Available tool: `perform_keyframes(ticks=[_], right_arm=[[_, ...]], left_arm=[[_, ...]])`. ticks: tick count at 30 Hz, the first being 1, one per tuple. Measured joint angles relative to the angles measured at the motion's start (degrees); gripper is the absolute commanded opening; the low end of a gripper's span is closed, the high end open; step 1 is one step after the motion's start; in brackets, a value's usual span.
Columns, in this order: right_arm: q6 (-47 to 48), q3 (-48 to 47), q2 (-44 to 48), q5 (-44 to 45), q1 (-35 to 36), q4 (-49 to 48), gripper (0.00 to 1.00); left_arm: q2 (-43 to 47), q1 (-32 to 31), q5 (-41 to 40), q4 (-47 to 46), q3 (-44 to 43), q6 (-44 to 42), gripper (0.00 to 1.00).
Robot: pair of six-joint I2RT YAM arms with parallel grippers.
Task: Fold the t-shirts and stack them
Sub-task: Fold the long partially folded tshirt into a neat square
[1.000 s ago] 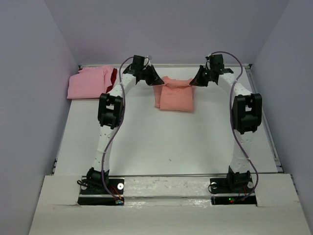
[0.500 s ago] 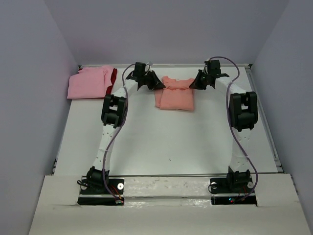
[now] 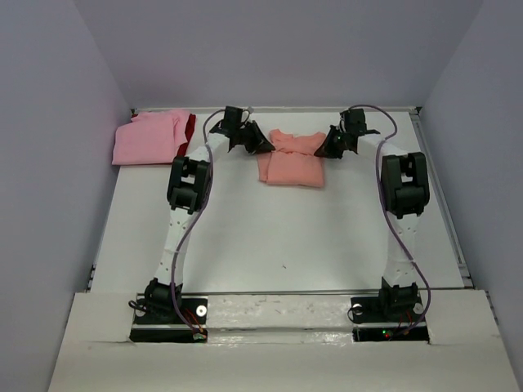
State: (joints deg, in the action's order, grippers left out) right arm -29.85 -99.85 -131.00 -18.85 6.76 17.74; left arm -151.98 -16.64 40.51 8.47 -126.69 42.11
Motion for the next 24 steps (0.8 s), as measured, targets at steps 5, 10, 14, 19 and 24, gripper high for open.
perform_keyframes(ticks=[5, 10, 14, 19, 24], right_arm=[[0.02, 5.57, 3.76, -0.04, 0.13, 0.48, 0.0], [0.0, 11.67, 8.41, 0.04, 0.85, 2.4, 0.0], [0.09, 16.63, 12.7, 0.46, 2.23, 6.32, 0.0], [0.72, 22.47, 17.92, 0.9, 4.22, 11.39, 0.0], [2.29, 28.5, 23.78, 0.94, 5.7, 18.73, 0.0]], left_arm=[[3.21, -0.42, -1.38, 4.92, 3.5, -2.4, 0.01], [7.1, -1.6, -2.12, 10.6, 7.98, -5.53, 0.0], [12.9, -3.32, -3.21, 12.63, 16.44, -7.54, 0.0], [21.05, -6.43, -5.42, 14.16, 28.59, -9.51, 0.0], [29.97, -11.74, -6.56, 15.15, 42.14, -10.69, 0.0]])
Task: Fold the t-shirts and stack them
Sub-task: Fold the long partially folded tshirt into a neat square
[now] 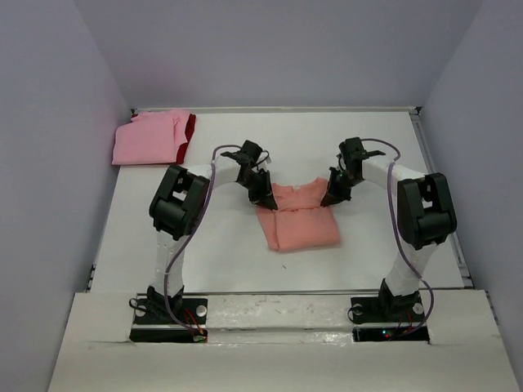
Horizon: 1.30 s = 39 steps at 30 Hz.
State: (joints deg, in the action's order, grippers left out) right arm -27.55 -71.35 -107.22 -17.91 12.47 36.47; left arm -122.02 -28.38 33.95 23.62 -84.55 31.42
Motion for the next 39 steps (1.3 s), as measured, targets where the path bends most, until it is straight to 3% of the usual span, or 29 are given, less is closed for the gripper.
perform_keyframes(ticks=[5, 11, 22, 30, 39], right_arm=[[1.25, 6.58, 6.84, -0.5, 2.05, 6.69, 0.0], [1.27, 12.17, 17.7, -3.02, 3.72, 13.62, 0.0], [1.25, 12.15, 27.89, -4.0, 3.74, 19.63, 0.0], [1.18, 10.36, 28.7, -4.0, 3.72, 21.66, 0.0], [0.72, 8.37, 28.85, -3.91, 3.74, 21.31, 0.0]], left_arm=[[8.52, -6.38, 0.02, 0.07, 12.96, 0.0, 0.0], [15.02, -9.46, -1.09, 2.6, 20.44, 0.35, 0.0], [19.89, -9.27, -4.04, 9.01, 14.6, 1.09, 0.0], [19.93, -9.25, -5.53, 13.9, 8.72, 1.2, 0.0], [20.31, -8.96, -5.95, 15.5, 7.93, 1.18, 0.0]])
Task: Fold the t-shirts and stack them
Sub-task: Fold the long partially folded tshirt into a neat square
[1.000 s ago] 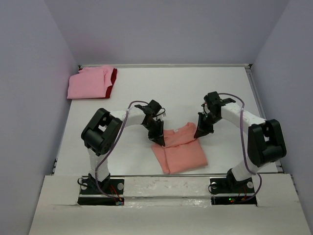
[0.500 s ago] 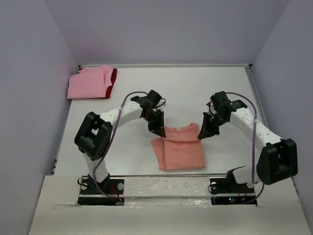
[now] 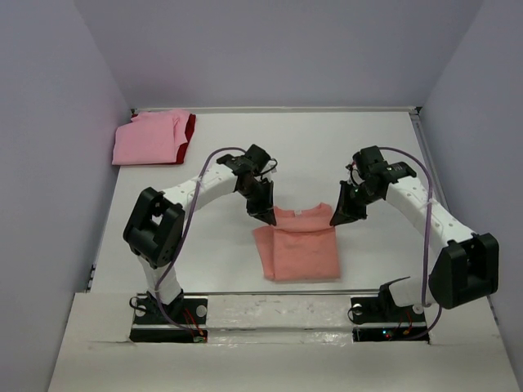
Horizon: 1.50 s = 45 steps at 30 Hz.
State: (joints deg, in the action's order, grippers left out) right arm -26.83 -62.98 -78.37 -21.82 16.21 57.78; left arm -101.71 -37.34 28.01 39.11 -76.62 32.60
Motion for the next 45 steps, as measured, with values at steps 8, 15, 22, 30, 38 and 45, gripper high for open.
perform_keyframes(ticks=[8, 15, 22, 30, 38, 45], right_arm=[[-0.98, 0.0, -1.44, 1.16, 0.0, -2.71, 0.0], [-1.77, 0.0, -2.01, 2.51, 0.0, -5.86, 0.0], [-2.56, 0.0, -2.99, 3.52, 0.0, -9.09, 0.0], [-4.2, 0.39, -3.54, 6.95, -0.02, -14.73, 0.55], [-4.74, 2.01, -3.82, 10.29, -0.22, -18.84, 0.73], [-4.48, 2.49, -3.1, 9.14, -0.22, -20.81, 0.43]], left_arm=[[0.0, 1.29, -0.04, 0.0, -0.92, 0.0, 0.0], [-1.42, 3.5, -0.09, -0.11, -4.85, -0.02, 0.0], [-3.93, 4.92, -0.11, -0.37, -6.78, -0.04, 0.0], [-6.1, 5.05, -0.61, -1.36, -6.78, 0.2, 0.37], [-6.34, 5.95, -4.02, -2.51, -8.35, 1.33, 0.75], [-1.46, 8.61, -4.07, -6.19, -8.35, 2.67, 0.74]])
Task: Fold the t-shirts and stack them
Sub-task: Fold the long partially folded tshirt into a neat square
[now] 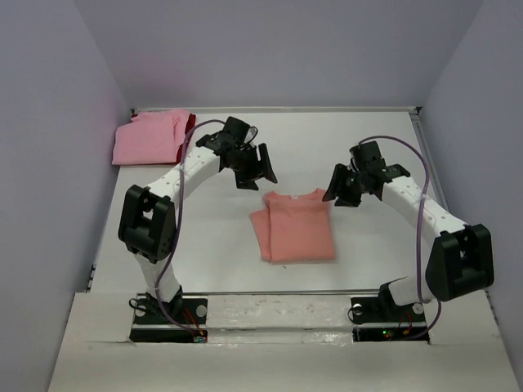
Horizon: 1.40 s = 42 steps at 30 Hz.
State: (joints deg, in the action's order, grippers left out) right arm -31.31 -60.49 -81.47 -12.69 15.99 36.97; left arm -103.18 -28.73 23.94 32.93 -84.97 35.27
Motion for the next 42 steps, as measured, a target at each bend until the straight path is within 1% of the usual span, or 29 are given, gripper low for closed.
perform_keyframes(ticks=[1, 2, 3, 4, 6, 7, 12, 23, 29, 36, 42], right_arm=[[-0.07, 0.37, 0.26, -0.39, 0.0, -0.26, 0.05], [0.2, 0.7, 0.35, -1.2, 0.0, -0.39, 0.0], [-0.26, 1.05, 0.35, -1.44, 0.0, -0.61, 0.0], [-0.31, 1.49, 0.33, -2.25, 0.0, -0.94, 0.0], [-0.46, 1.84, 0.07, -3.08, 0.0, -1.16, 0.0], [-0.48, 1.84, -0.26, -3.63, 0.0, -1.44, 0.0], [-0.98, 1.84, -3.48, -6.4, 0.0, -4.2, 0.0], [-2.93, 1.55, -12.15, -11.96, 0.0, -10.1, 0.0], [-4.48, 1.29, -14.45, -14.91, 0.0, -12.7, 0.0], [-4.96, 0.94, -17.38, -15.8, 0.0, -15.21, 0.0], [-4.61, 0.17, -18.97, -14.51, 0.0, -16.26, 0.0]], left_arm=[[0.87, 0.44, 0.35, -0.55, 0.0, 0.17, 0.67], [1.55, 0.76, 1.25, -1.14, 0.09, 0.46, 0.61], [1.95, 0.92, 1.81, -1.57, 0.22, 0.37, 0.55], [2.16, 0.92, 2.49, -2.08, 0.33, 0.72, 0.34], [2.38, 0.63, 4.55, -4.22, 1.99, 0.94, 0.07], [2.38, 0.52, 5.16, -4.81, 2.71, 1.33, 0.0], [1.86, -0.31, 8.83, -6.75, 6.64, 2.12, 0.0], [-0.98, -2.73, 12.48, -11.85, 6.16, 4.42, 0.0], [-2.78, -3.89, 14.97, -14.8, 6.05, 5.49, 0.0], [-3.8, -4.66, 17.03, -17.14, 6.03, 5.75, 0.0], [-3.8, -4.68, 18.18, -17.81, 6.03, 5.73, 0.0]])
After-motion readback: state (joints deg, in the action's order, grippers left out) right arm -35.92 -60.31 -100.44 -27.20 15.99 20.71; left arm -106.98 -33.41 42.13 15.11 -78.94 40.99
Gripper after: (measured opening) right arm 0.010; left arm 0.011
